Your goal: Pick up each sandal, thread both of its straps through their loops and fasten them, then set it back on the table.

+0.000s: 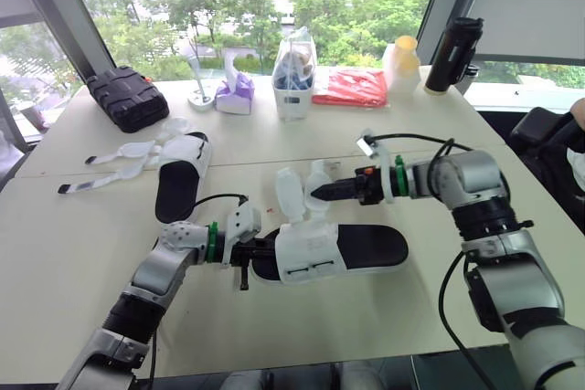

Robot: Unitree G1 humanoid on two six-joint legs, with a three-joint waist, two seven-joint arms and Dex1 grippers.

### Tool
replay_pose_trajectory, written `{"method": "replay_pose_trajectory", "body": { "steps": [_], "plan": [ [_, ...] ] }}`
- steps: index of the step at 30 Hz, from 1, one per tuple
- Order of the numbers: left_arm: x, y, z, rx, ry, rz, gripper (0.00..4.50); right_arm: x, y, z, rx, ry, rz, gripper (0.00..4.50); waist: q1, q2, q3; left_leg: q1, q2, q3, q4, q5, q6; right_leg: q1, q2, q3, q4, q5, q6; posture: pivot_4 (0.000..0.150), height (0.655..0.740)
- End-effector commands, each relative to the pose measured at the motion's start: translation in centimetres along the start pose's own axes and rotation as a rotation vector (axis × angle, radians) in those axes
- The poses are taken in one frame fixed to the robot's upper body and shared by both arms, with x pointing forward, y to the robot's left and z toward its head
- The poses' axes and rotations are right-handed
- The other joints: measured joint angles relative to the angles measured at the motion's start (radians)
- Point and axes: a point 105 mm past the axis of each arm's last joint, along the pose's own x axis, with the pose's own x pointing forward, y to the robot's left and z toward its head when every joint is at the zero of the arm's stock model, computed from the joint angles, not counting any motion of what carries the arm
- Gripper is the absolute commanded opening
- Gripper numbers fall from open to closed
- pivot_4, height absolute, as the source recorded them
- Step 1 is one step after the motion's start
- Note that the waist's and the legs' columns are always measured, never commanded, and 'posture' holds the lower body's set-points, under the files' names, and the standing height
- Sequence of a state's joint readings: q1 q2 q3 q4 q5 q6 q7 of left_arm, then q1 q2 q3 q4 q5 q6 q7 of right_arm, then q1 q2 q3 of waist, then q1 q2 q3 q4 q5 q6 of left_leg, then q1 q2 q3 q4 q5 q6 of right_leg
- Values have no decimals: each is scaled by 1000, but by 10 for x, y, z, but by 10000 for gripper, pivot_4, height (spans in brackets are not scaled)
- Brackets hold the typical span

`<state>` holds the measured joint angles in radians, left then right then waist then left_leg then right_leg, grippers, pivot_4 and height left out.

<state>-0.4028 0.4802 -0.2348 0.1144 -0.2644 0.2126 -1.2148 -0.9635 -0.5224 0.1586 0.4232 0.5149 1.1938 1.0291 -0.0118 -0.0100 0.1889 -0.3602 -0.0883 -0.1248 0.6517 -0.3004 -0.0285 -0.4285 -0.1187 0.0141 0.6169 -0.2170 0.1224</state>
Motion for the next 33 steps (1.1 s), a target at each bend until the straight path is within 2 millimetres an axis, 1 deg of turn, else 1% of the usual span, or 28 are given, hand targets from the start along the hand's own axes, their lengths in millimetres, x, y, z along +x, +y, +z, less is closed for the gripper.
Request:
{"method": "replay_pose_trajectory", "body": {
  "steps": [1,4,7,10,13,16,24,27,29,32,33],
  "plan": [
    [5,-6,-9,-18,38,-28,227,6,6,14,-15,-24,32,45000,-1,0,0,0,0,0,0,0,0,0,0,0,0,0,0,1500,7400],
    [4,-7,-10,-20,37,-27,227,16,2,21,26,-61,40,45000,-2,0,0,0,0,0,0,0,0,0,0,0,0,0,0,1500,7400],
    [5,-9,-9,-22,31,-24,227,24,3,34,67,-119,71,45000,-2,0,0,0,-1,0,0,0,0,0,0,0,0,0,0,1500,7400],
    [5,-10,-9,-22,28,-23,227,29,4,42,99,-158,95,45000,-2,0,0,0,-1,0,0,0,0,0,0,0,0,0,0,1500,7400],
    [6,-10,-8,-21,26,-19,227,33,0,55,142,-223,78,45000,-3,0,0,0,-1,0,0,0,-1,-1,0,0,0,0,0,1500,7400],
    [6,-10,-8,-20,24,-16,227,33,-2,63,166,-264,69,45000,-2,0,0,0,-1,0,0,0,0,-1,0,0,0,0,0,1500,7400],
    [9,-10,-6,-19,14,-18,227,25,-3,86,193,-370,48,45000,-3,0,0,0,-1,0,0,0,0,-1,0,0,0,0,0,1500,7400],
    [9,-10,-6,-20,10,-17,0,20,2,96,187,-406,72,37022,-3,1,0,0,-1,0,0,0,0,-1,0,0,0,0,0,1500,7400],
    [10,-10,-6,-21,7,-17,0,19,3,98,181,-409,75,28076,-4,1,0,0,-1,0,0,0,0,-1,0,0,0,0,0,1500,7400],
    [11,-10,-5,-20,6,-17,0,16,10,103,164,-416,115,11363,-4,1,0,0,-1,0,0,0,0,-1,0,0,0,0,0,1500,7400],
    [11,-10,-5,-20,5,-16,0,14,14,105,158,-423,137,6644,-3,1,0,0,-1,0,0,0,0,-1,0,0,0,0,0,1500,7400]
  ]
}}
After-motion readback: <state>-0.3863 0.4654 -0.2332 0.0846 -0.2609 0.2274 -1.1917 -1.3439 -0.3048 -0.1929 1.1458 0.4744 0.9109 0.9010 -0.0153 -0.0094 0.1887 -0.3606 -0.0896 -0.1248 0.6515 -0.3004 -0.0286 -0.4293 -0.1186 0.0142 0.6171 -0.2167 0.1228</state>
